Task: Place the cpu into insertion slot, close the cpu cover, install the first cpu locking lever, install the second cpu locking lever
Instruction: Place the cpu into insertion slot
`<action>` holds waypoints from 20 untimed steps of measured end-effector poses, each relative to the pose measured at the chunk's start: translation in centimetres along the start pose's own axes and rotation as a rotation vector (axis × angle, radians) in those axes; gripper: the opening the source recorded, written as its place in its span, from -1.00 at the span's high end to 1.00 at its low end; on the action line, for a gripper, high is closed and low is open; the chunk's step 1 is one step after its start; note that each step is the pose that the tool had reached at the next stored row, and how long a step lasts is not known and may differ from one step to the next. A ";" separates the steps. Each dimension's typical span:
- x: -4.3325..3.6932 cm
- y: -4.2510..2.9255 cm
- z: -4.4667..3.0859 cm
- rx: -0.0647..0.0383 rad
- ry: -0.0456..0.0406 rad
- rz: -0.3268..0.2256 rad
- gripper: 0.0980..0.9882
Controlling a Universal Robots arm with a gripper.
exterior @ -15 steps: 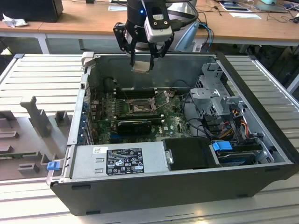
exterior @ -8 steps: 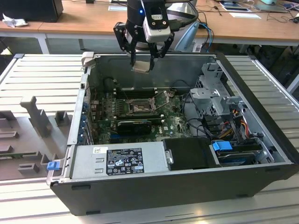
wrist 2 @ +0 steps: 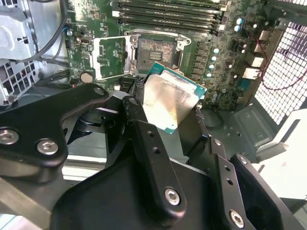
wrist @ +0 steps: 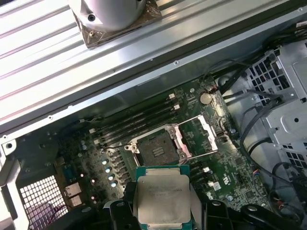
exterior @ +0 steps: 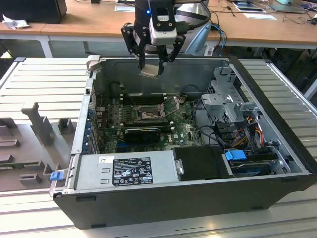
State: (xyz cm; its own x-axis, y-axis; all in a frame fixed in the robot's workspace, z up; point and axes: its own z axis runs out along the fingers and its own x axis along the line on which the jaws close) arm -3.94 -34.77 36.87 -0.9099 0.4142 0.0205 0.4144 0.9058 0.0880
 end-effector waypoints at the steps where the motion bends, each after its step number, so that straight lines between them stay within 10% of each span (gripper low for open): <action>1: 0.00 0.00 0.00 0.000 -0.0010 0.012 0.03; 20: 0.00 0.00 0.02 -0.003 -0.0135 0.153 0.03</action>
State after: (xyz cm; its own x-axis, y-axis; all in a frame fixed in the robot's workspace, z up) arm -3.94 -34.76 36.85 -0.8357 0.5488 0.0205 0.5483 0.8317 0.0879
